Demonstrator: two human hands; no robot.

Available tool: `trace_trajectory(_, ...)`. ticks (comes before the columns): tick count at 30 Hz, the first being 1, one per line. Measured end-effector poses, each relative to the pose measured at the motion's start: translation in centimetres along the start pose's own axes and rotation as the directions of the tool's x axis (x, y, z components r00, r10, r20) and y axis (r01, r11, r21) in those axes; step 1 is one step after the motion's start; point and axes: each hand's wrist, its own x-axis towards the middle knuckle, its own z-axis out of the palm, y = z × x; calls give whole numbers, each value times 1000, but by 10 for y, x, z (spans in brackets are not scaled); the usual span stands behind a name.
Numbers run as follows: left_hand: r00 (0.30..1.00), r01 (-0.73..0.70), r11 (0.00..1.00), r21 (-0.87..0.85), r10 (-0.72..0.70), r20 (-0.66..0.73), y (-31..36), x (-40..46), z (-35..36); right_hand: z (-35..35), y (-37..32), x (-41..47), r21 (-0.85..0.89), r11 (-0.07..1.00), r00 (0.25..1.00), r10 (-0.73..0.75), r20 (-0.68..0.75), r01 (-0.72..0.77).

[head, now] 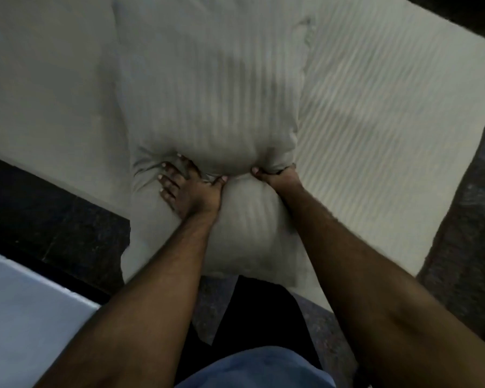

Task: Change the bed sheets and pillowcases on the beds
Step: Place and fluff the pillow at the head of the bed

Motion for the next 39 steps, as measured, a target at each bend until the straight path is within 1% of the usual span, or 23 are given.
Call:
trace_trajectory(3,999,-10,1000,-23,9,-31,-2,-9,-6,-1,-10,-13,33,999,999,9,-36,-8)
trace_trajectory(5,996,-11,999,-51,7,-85,-5,-16,-21,-1,-26,-30,44,999,998,-29,-53,31)
trace_trajectory(8,989,37,993,-113,-52,-138,-10,-29,-57,8,-54,-65,53,988,988,-144,-58,148)
trace_trajectory(10,987,48,977,-207,-78,-142,-10,-36,-90,16,-81,-96,83,969,972,-230,-54,234)
trace_trajectory(12,976,-13,955,-295,-52,-210,-11,-35,-128,30,-116,-129,196,941,961,-277,-18,275)
trace_trajectory(14,947,-101,928,-358,-21,-320,-20,-33,-166,49,-150,-160,315,896,941,-338,21,314)
trace_trajectory(15,934,-141,904,-404,-13,-357,-30,-33,-180,59,-163,-173,337,878,929,-370,24,341)
trace_trajectory(17,913,-208,813,-544,-38,-407,-56,-29,-215,81,-195,-199,352,852,901,-431,52,387)
trace_trajectory(19,896,-252,721,-645,-77,-436,-88,-26,-243,105,-223,-220,322,819,848,-523,82,474)
trace_trajectory(21,880,-311,648,-695,-80,-469,-114,-27,-265,130,-248,-239,226,782,786,-611,94,580)
trace_trajectory(22,875,-334,622,-708,-75,-478,-122,-26,-274,141,-259,-244,182,771,768,-632,102,610)
trace_trajectory(26,890,-370,532,-762,-33,-456,-158,1,-317,196,-310,-265,64,699,691,-714,115,712)
trace_trajectory(29,894,-396,513,-762,27,-446,-194,30,-366,235,-358,-307,18,664,659,-744,108,747)
trace_trajectory(31,896,-410,549,-728,93,-434,-220,45,-397,261,-389,-329,-8,646,644,-760,85,763)
trace_trajectory(33,865,-470,603,-645,166,-474,-244,56,-421,284,-417,-343,-20,633,633,-772,63,774)
trace_trajectory(35,798,-561,635,-531,244,-551,-273,68,-443,312,-446,-356,-13,613,613,-788,50,790)
trace_trajectory(37,687,-674,637,-375,352,-636,-298,78,-461,340,-476,-363,-1,585,584,-811,34,811)
trace_trajectory(39,574,-756,604,-250,429,-698,-315,85,-474,365,-503,-367,0,567,566,-824,29,824)
